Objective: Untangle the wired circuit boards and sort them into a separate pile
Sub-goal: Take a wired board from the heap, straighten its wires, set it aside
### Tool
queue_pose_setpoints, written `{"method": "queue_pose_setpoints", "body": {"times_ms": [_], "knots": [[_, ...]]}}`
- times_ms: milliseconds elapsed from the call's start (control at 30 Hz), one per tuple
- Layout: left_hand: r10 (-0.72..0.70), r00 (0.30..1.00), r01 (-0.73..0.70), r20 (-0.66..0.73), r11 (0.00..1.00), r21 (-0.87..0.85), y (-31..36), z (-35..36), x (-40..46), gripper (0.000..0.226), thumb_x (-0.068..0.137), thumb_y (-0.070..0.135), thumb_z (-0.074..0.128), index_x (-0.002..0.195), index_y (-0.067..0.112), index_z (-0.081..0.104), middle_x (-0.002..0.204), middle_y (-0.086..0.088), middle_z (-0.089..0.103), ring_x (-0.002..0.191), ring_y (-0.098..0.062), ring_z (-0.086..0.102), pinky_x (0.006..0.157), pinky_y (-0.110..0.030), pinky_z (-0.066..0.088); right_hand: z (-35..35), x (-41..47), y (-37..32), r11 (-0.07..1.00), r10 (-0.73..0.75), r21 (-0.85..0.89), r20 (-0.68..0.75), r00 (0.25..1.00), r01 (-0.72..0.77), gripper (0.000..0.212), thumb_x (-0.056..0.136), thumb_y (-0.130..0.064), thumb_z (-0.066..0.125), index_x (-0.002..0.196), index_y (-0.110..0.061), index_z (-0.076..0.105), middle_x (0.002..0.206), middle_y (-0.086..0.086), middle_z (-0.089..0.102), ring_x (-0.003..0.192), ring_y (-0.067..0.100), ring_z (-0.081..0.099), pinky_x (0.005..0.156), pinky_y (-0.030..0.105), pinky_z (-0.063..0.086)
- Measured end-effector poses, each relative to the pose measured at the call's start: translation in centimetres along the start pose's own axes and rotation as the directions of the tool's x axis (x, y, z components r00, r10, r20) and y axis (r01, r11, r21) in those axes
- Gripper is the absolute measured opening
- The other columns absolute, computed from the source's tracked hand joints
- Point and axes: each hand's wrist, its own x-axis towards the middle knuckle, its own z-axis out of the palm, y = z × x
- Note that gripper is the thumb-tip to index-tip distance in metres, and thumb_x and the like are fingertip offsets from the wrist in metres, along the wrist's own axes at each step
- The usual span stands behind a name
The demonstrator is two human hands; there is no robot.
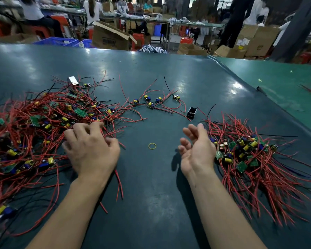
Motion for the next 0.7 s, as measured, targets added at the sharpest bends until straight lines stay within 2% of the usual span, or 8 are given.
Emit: {"method": "queue_pose_setpoints", "body": {"times_ms": [100,200,400,500,533,600,667,700], "knots": [[-0.086,0.983,0.072,0.162,0.993,0.092,-0.8,-0.2,0.2,0.035,0.085,0.016,0.06,0.12,0.011,0.059,0.117,-0.019,0.051,0.109,-0.04,0.047,0.09,-0.049,0.04,0.1,0.1,0.3,0.998,-0.022,-0.051,0.012,1.0,0.022,0.026,0.1,-0.03,0.053,0.086,-0.011,0.064,0.058,-0.004,0.066,0.036,0.007,0.046,0.035,0.016,0.031],[-0.071,0.983,0.069,0.169,0.997,0.019,-1.0,-0.2,0.2,0.032,0.09,0.01,0.055,0.122,0.009,0.06,0.115,-0.02,0.055,0.103,-0.042,0.051,0.086,-0.049,0.043,0.0,0.3,0.3,0.999,-0.015,-0.041,0.012,1.0,0.015,0.027,0.1,-0.028,0.052,0.084,-0.01,0.064,0.056,-0.004,0.062,0.036,0.008,0.043,0.036,0.017,0.03],[0.043,0.996,-0.063,-0.072,0.953,-0.296,-0.6,-0.8,0.5,0.019,0.089,0.008,0.064,0.108,0.007,0.068,0.101,-0.015,0.066,0.09,-0.038,0.062,0.081,-0.048,0.051,0.3,0.1,0.7,0.988,-0.043,-0.142,0.089,0.995,0.055,0.028,0.1,-0.025,0.052,0.079,-0.01,0.063,0.053,-0.004,0.058,0.037,0.009,0.04,0.035,0.018,0.028],[0.114,0.962,-0.21,-0.247,0.888,-0.41,-0.5,-0.9,0.3,0.014,0.09,0.008,0.066,0.103,0.006,0.072,0.098,-0.012,0.07,0.086,-0.033,0.066,0.079,-0.045,0.052,0.6,-0.4,0.8,0.953,0.009,-0.296,0.243,0.97,0.065,0.024,0.099,-0.023,0.054,0.082,-0.01,0.064,0.059,-0.002,0.06,0.038,0.01,0.043,0.036,0.017,0.03],[0.149,0.938,-0.27,-0.313,0.88,-0.39,-0.4,-0.9,0.2,0.014,0.09,0.009,0.067,0.102,0.008,0.073,0.098,-0.01,0.071,0.087,-0.032,0.066,0.08,-0.045,0.052,0.8,-0.8,0.9,0.936,0.076,-0.348,0.335,0.939,0.049,0.02,0.098,-0.021,0.056,0.085,-0.011,0.066,0.065,0.0,0.063,0.04,0.01,0.046,0.036,0.017,0.032],[0.237,0.858,-0.389,-0.455,0.879,-0.276,-0.2,-0.8,-0.2,0.012,0.092,0.013,0.068,0.102,0.012,0.075,0.098,-0.004,0.073,0.09,-0.03,0.064,0.081,-0.045,0.047,1.1,-1.9,1.7,0.918,0.268,-0.395,0.535,0.801,-0.043,0.011,0.094,-0.018,0.059,0.101,-0.012,0.066,0.082,0.003,0.067,0.048,0.011,0.056,0.038,0.017,0.038],[0.339,0.783,-0.52,-0.521,0.817,-0.248,0.1,-0.5,-0.5,0.012,0.091,0.015,0.069,0.101,0.012,0.075,0.098,-0.003,0.073,0.09,-0.026,0.063,0.08,-0.044,0.046,1.2,-2.8,2.9,0.907,0.363,-0.413,0.672,0.646,-0.08,0.026,0.088,-0.014,0.064,0.114,-0.015,0.063,0.097,0.003,0.068,0.057,0.014,0.064,0.042,0.02,0.046],[0.373,0.779,-0.567,-0.504,0.762,-0.312,0.4,-0.3,-0.7,0.012,0.09,0.013,0.071,0.101,0.01,0.074,0.097,-0.004,0.072,0.088,-0.024,0.064,0.08,-0.042,0.049,1.2,-3.0,3.4,0.912,0.351,-0.406,0.718,0.601,-0.047,0.03,0.088,-0.01,0.064,0.117,-0.016,0.063,0.1,0.003,0.067,0.06,0.015,0.065,0.046,0.021,0.049]]}}
